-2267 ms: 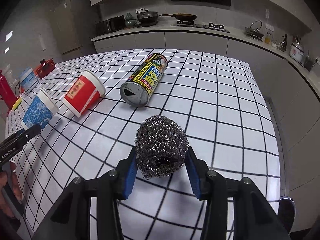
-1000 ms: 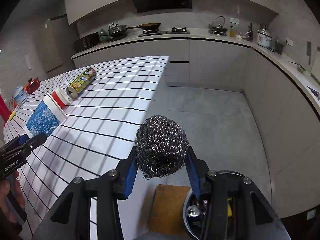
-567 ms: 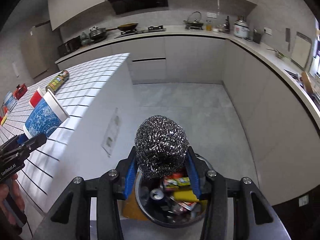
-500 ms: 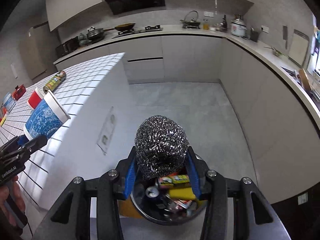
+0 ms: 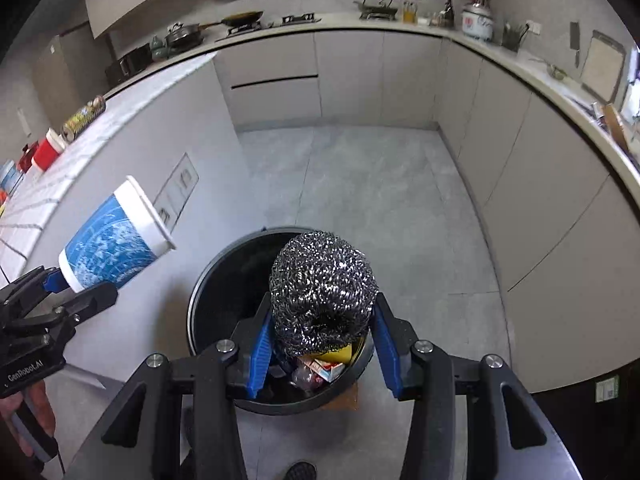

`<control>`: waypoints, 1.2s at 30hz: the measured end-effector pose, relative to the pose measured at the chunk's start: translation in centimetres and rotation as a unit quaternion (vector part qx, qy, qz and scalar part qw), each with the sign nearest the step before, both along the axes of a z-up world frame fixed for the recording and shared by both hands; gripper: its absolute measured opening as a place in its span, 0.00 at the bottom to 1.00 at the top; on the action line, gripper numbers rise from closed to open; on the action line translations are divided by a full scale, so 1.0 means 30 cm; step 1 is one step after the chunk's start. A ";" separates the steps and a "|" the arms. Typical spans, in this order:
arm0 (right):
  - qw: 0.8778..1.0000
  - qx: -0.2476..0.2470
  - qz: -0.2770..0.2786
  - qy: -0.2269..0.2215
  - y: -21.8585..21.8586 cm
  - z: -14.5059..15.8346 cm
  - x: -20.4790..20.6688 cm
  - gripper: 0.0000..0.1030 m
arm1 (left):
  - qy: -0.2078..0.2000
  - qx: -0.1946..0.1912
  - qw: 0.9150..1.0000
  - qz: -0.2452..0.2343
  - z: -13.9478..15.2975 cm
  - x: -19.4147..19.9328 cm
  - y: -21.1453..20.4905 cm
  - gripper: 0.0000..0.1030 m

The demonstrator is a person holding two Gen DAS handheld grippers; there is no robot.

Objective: Collect trash
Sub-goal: 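Carry the scrubber and blue cup over the black bin, then open both tools to drop the scrubber and blue cup into the bin, then move both open tools back from the bin to the island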

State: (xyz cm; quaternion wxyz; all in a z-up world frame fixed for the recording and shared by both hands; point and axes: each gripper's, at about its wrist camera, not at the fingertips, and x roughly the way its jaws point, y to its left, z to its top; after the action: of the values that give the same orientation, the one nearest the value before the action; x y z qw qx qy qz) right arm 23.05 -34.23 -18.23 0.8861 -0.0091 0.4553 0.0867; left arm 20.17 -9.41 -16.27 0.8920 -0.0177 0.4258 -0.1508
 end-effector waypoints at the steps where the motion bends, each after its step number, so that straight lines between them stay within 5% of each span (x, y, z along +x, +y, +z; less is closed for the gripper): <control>1: 1.000 -0.002 0.007 0.006 0.000 -0.028 0.008 0.47 | 0.005 0.001 1.000 0.001 -0.020 0.004 -0.016 0.58; 6: 0.997 -0.009 0.068 0.024 0.048 -0.158 0.064 0.49 | 0.023 -0.008 1.000 0.005 -0.094 0.046 -0.069 0.64; 7: 0.996 -0.011 0.089 0.026 0.063 -0.187 0.075 0.61 | 0.034 0.002 0.999 0.019 -0.101 0.064 -0.067 0.81; 9: 0.991 -0.067 0.107 0.038 0.101 -0.268 0.112 0.90 | 0.022 -0.013 0.999 0.046 -0.070 0.071 -0.027 0.95; 16: 0.994 -0.036 0.100 0.031 0.089 -0.262 0.114 0.90 | -0.021 0.015 0.996 0.084 0.052 0.054 0.023 0.95; 36: 0.998 -0.025 0.047 0.027 0.077 -0.100 0.133 1.00 | -0.014 0.031 0.997 0.071 0.068 0.026 0.010 0.95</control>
State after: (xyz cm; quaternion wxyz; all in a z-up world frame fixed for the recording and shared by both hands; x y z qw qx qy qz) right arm 27.05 -31.91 -21.24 0.8678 -0.0501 0.4804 0.1172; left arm 20.95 -9.12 -14.23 0.9066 -0.0184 0.4150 -0.0742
